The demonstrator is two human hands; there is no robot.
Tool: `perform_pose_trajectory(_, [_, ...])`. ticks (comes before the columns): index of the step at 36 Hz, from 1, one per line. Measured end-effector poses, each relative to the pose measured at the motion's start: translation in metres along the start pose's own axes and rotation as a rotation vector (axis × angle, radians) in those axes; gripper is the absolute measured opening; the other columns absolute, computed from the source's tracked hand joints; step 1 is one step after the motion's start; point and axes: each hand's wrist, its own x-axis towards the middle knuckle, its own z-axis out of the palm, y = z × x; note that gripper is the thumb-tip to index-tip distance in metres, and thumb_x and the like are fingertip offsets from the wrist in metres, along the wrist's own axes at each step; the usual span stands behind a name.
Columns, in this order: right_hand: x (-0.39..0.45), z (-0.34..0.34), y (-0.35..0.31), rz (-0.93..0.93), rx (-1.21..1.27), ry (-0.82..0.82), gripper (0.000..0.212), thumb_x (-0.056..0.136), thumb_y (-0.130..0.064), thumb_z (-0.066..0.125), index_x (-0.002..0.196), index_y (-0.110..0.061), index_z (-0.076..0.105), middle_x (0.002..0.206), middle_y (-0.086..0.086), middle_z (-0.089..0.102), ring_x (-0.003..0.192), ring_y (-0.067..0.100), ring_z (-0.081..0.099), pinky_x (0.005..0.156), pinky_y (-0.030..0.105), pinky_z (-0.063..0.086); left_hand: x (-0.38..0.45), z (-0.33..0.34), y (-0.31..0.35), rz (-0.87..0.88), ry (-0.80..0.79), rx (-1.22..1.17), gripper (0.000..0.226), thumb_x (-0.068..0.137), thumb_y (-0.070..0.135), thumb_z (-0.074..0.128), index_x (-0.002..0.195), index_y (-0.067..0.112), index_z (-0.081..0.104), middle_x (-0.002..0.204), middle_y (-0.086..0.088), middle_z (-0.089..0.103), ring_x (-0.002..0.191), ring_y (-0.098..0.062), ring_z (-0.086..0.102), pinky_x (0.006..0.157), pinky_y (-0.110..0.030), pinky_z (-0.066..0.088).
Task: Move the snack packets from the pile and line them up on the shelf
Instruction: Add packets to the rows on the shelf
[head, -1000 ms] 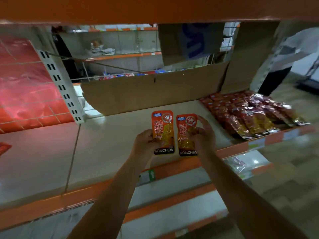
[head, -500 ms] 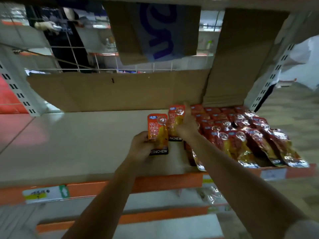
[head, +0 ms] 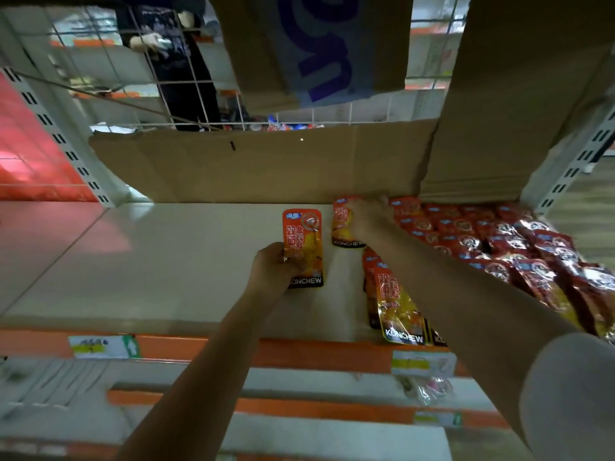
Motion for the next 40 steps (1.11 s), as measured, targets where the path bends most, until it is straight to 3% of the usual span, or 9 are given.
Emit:
perform_pose_trajectory(8, [-0.001,0.003,0.002,-0.048,-0.084,-0.013,0.025,0.087,-0.015,0.047,0.109,-0.015,0.059,0.119,0.004,0.054,0.124,0.029,0.028,0.098,0.040,0.027,0.006,0.001,-0.002,-0.017,-0.025,-0.018,0.024,0.080,-0.005,0.065,0.102,0.004,0.063,0.104,-0.015,0.067,0.095,-0.031,0.065,0.089,-0.046,0.052])
perform_pose_trajectory(19, [-0.012,-0.003,0.013,-0.061,0.104,-0.008,0.047,0.091,-0.018,0.047,0.138,-0.029,0.045,0.138,0.004,0.048,0.132,0.026,0.027,0.101,0.036,0.028,0.013,0.004,0.004,-0.036,-0.056,-0.012,0.027,0.080,-0.004,0.065,0.106,0.002,0.062,0.107,-0.014,0.065,0.097,-0.030,0.063,0.089,-0.041,0.051])
perform_pose_trajectory(22, [-0.023,-0.008,0.021,-0.096,0.082,0.049,0.051,0.089,-0.019,0.050,0.138,-0.032,0.044,0.136,0.003,0.051,0.132,0.028,0.025,0.104,0.039,0.023,0.017,0.011,0.009,-0.026,-0.061,-0.036,0.021,0.079,-0.007,0.065,0.094,0.006,0.064,0.104,-0.015,0.065,0.101,-0.035,0.062,0.093,-0.051,0.049])
perform_pose_trajectory(27, [-0.047,-0.012,0.033,-0.128,0.075,0.149,0.058,0.085,-0.013,0.052,0.139,-0.031,0.041,0.143,0.000,0.044,0.133,0.026,0.029,0.108,0.040,0.019,0.019,0.033,0.020,0.016,-0.118,-0.066,0.021,0.077,-0.006,0.066,0.081,0.014,0.065,0.089,-0.008,0.067,0.093,-0.031,0.065,0.089,-0.044,0.052])
perform_pose_trajectory(30, [-0.057,-0.012,0.042,-0.139,0.204,0.198,0.060,0.084,-0.007,0.052,0.140,-0.024,0.041,0.137,0.004,0.049,0.124,0.028,0.043,0.105,0.041,0.033,0.021,0.044,0.027,0.025,-0.148,-0.070,0.023,0.077,-0.005,0.066,0.073,0.017,0.065,0.081,-0.003,0.066,0.087,-0.027,0.065,0.086,-0.042,0.053])
perform_pose_trajectory(32, [-0.064,-0.013,0.047,-0.115,0.414,0.237,0.057,0.086,-0.003,0.050,0.140,-0.019,0.041,0.126,0.008,0.055,0.107,0.026,0.056,0.088,0.033,0.047,0.026,0.050,0.027,0.024,-0.155,-0.050,0.016,0.076,-0.002,0.070,0.074,0.014,0.067,0.082,-0.004,0.068,0.086,-0.026,0.066,0.084,-0.041,0.054])
perform_pose_trajectory(35, [-0.071,-0.015,0.052,-0.037,0.685,0.292,0.051,0.092,-0.004,0.050,0.140,-0.018,0.042,0.105,0.005,0.059,0.081,0.023,0.063,0.065,0.025,0.050,0.039,0.059,0.020,0.030,-0.109,0.052,0.007,0.073,0.004,0.071,0.081,0.005,0.070,0.084,-0.009,0.072,0.084,-0.028,0.068,0.081,-0.045,0.056])
perform_pose_trajectory(37, [-0.072,-0.016,0.055,-0.014,0.736,0.317,0.048,0.092,-0.006,0.053,0.137,-0.020,0.045,0.102,0.002,0.059,0.079,0.023,0.065,0.066,0.032,0.055,0.047,0.064,0.016,0.020,-0.070,0.155,0.010,0.074,0.008,0.068,0.083,0.005,0.070,0.084,-0.009,0.071,0.081,-0.027,0.068,0.076,-0.046,0.057])
perform_pose_trajectory(40, [-0.071,-0.014,0.058,-0.025,0.721,0.349,0.048,0.090,-0.007,0.056,0.136,-0.020,0.046,0.115,0.002,0.059,0.089,0.020,0.064,0.072,0.030,0.055,0.048,0.066,0.018,0.052,-0.031,0.294,0.013,0.079,0.014,0.064,0.089,0.006,0.067,0.086,-0.007,0.069,0.080,-0.023,0.065,0.063,-0.030,0.053])
